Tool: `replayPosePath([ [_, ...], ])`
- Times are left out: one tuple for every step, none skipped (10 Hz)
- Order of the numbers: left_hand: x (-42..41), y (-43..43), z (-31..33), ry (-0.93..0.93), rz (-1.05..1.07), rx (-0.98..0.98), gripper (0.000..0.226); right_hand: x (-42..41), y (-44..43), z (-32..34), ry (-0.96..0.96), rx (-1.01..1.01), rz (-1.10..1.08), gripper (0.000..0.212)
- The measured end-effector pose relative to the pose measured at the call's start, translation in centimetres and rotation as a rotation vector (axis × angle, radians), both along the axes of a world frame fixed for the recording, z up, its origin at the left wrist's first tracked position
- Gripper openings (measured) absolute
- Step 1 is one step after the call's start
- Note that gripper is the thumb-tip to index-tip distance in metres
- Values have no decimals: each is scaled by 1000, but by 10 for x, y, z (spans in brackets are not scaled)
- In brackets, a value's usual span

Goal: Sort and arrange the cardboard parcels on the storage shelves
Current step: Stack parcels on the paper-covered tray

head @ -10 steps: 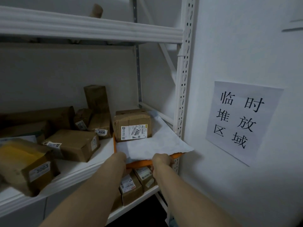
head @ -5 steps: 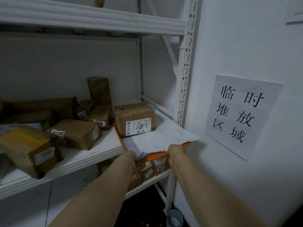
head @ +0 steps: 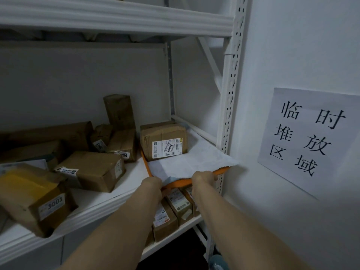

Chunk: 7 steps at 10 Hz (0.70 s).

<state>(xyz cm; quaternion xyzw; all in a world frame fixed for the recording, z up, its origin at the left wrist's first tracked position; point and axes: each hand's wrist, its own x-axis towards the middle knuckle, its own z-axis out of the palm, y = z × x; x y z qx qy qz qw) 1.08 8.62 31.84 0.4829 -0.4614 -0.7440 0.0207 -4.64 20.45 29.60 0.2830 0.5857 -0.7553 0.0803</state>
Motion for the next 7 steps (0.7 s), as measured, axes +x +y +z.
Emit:
replayPosePath([
  [1, -1, 0, -13, -192, -106, 35, 7, -3, 0, -34, -5, 10, 57],
  [1, 1, -2, -40, -291, -128, 31, -6, 5, -4, 8, -85, -129, 57],
  [7, 16, -8, -4, -359, -118, 13, 3, 21, 0, 17, 15, -69, 53],
  [17, 26, -2, -30, -308, -46, 17, 0, 27, -7, 17, 71, -15, 49],
  [17, 29, -1, -10, -210, 36, 21, -4, 31, -16, 37, 13, 4, 51],
  [14, 31, -2, 71, -129, -22, 10, 0, 34, -13, 64, 47, 12, 48],
  [4, 12, -16, 152, -178, -130, 41, -2, 24, -4, 37, -93, 46, 35],
])
